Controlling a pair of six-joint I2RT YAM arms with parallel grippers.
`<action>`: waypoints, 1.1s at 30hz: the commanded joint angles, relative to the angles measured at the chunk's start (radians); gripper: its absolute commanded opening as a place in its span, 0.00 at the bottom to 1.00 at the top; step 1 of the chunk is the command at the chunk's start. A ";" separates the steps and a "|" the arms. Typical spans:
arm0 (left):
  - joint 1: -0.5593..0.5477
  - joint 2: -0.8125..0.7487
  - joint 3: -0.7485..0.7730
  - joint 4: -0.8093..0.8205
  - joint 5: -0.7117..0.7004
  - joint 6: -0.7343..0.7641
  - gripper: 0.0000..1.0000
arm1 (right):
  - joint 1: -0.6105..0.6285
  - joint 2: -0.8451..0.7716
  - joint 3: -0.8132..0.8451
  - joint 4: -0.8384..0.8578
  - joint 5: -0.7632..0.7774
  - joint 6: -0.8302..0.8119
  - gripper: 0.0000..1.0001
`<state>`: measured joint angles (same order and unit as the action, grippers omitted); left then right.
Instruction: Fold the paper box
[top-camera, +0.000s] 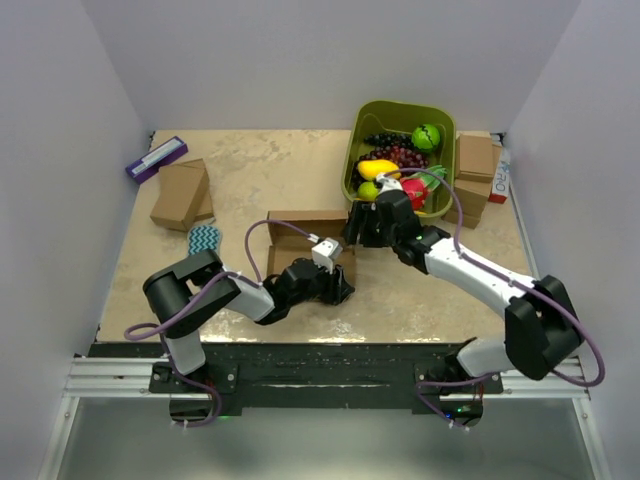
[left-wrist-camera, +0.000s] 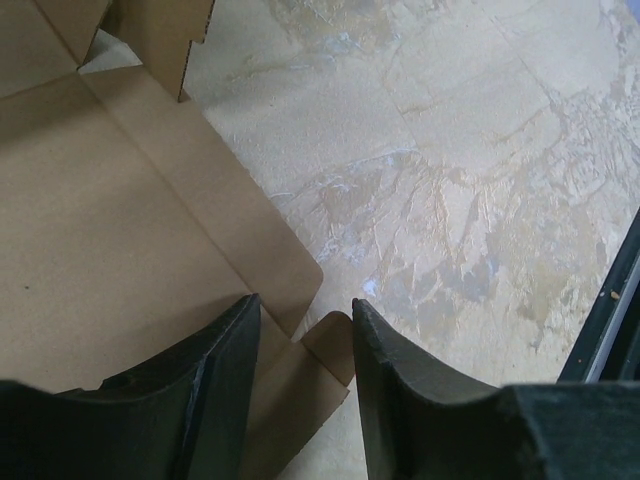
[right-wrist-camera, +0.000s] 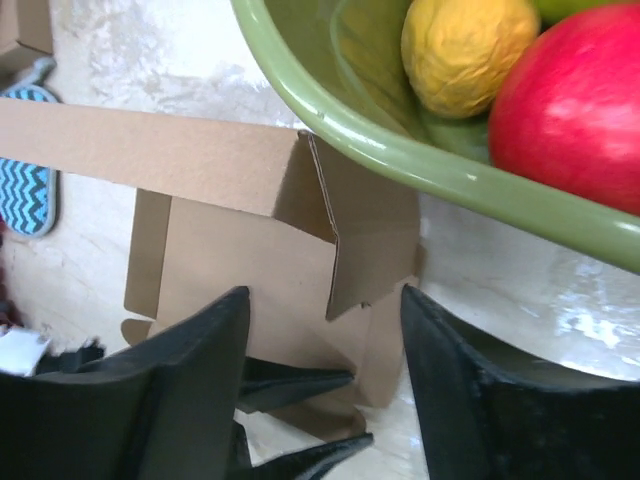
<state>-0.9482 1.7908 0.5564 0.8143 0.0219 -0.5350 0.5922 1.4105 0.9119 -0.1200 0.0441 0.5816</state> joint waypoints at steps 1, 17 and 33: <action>0.008 0.016 -0.059 -0.126 -0.019 -0.008 0.47 | -0.046 -0.119 0.009 -0.052 0.048 -0.057 0.74; 0.012 0.016 -0.089 -0.055 0.042 0.009 0.46 | -0.117 -0.110 -0.211 0.245 -0.098 -0.236 0.63; 0.019 0.028 -0.102 -0.020 0.069 0.006 0.45 | -0.057 0.096 -0.219 0.568 -0.205 -0.356 0.57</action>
<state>-0.9321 1.7824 0.4923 0.9009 0.0708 -0.5392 0.5396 1.4750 0.6949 0.3058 -0.1356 0.2489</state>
